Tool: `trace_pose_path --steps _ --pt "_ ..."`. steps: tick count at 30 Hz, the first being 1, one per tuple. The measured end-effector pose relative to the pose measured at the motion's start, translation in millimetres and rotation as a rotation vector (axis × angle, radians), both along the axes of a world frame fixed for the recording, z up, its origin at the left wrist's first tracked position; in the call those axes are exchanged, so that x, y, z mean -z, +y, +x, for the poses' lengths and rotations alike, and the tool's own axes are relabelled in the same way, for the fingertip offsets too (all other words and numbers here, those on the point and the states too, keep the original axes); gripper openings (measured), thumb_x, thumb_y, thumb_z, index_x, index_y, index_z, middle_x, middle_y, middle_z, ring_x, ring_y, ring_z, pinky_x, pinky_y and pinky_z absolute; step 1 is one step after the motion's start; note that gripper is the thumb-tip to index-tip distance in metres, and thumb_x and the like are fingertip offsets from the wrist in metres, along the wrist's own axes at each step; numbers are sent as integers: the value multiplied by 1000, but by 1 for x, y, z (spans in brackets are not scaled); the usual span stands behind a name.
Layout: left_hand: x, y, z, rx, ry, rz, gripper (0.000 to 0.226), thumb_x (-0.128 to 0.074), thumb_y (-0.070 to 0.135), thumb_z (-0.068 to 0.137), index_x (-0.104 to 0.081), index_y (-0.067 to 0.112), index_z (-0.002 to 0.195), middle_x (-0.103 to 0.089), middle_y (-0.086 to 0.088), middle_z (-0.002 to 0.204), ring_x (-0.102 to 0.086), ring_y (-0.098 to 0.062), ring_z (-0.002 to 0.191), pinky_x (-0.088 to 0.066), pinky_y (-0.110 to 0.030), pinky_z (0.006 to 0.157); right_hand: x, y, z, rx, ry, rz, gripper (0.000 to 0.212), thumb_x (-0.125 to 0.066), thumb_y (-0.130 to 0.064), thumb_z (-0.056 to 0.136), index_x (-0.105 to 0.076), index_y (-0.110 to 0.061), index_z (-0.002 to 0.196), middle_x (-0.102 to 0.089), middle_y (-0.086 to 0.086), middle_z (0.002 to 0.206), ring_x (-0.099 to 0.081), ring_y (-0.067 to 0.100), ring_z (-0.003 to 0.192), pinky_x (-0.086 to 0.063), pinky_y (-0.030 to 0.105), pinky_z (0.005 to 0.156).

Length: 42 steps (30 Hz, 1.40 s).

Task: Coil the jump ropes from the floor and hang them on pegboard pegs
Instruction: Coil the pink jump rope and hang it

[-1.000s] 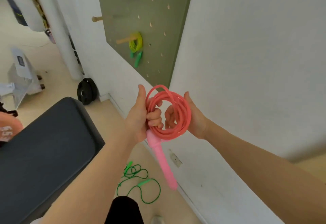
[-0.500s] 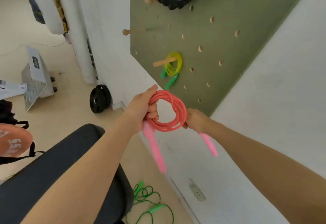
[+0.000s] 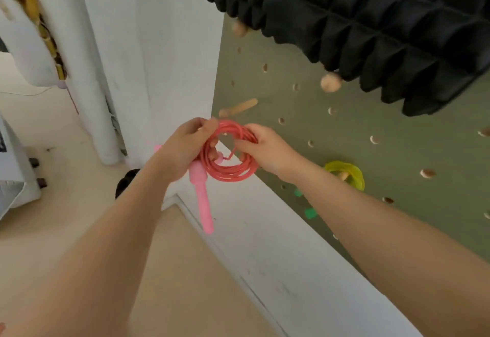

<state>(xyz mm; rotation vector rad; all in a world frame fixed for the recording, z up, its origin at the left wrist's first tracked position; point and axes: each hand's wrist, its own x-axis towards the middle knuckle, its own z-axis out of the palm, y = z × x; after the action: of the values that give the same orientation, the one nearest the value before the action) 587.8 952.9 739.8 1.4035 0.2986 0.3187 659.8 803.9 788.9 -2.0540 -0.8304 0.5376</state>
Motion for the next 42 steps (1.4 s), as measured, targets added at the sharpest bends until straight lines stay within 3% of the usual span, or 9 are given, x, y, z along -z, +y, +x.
trace_pose_path --steps 5,11,15,19,25,29,32,36,42 --pt "6 51 48 17 -101 279 5 -62 13 87 -57 13 89 -63 8 59 -58 -8 54 -49 -22 56 21 49 32 221 -292 -64 10 -46 -17 90 -54 -14 95 -61 -4 77 -58 11 69 -41 24 58" --pt "17 64 110 -115 -126 619 11 -55 17 91 -59 10 99 -56 3 73 -50 -7 63 -38 -11 57 22 75 65 490 -549 -219 30 -50 -23 90 -46 -5 113 -56 11 113 -56 29 100 -43 36 77" --pt "32 72 152 -64 -62 719 22 -60 24 88 -66 14 107 -57 -12 97 -55 -26 91 -47 -34 85 37 71 80 540 -849 -523 25 -41 -23 97 -40 -7 116 -55 9 117 -59 29 102 -35 32 61" --pt "51 61 164 -87 246 869 10 -60 23 85 -65 15 82 -63 -15 89 -62 -35 94 -51 -38 76 42 65 80 470 -978 -608 26 -39 -26 99 -37 -10 120 -51 6 124 -55 25 105 -32 32 58" --pt "44 43 139 -14 189 467 85 -73 16 75 -21 2 140 -52 -12 126 -53 -29 112 -43 -42 98 35 57 62 443 -723 -488 49 -45 -31 96 -26 -17 138 -30 8 142 -53 34 109 -36 36 71" --pt "39 36 136 -12 88 317 125 -74 46 48 -7 11 148 -37 -14 143 -43 -28 128 -37 -46 106 31 53 58 261 -960 -533 72 -53 -13 89 -13 -29 147 -12 6 153 -31 29 129 -33 38 99" --pt "43 36 132 9 38 287 130 -71 55 42 -9 13 148 -30 -10 148 -37 -25 133 -33 -44 110 26 56 62 139 -965 -596 80 -59 -11 83 -14 -24 148 -7 4 156 -11 25 141 -17 39 111" --pt "56 41 128 109 -15 270 133 -85 38 46 -4 11 149 -35 -4 147 -39 -13 131 -32 -36 111 29 51 63 123 -861 -557 75 -57 -16 83 -17 -18 148 -5 5 157 -8 24 143 -13 39 115" --pt "63 18 68 -202 156 340 125 -76 48 55 -3 9 148 -9 -8 156 -11 -20 144 -16 -39 117 40 20 35 93 -823 -329 59 -48 -7 85 -31 -12 142 -14 5 156 -15 26 141 -22 42 114"
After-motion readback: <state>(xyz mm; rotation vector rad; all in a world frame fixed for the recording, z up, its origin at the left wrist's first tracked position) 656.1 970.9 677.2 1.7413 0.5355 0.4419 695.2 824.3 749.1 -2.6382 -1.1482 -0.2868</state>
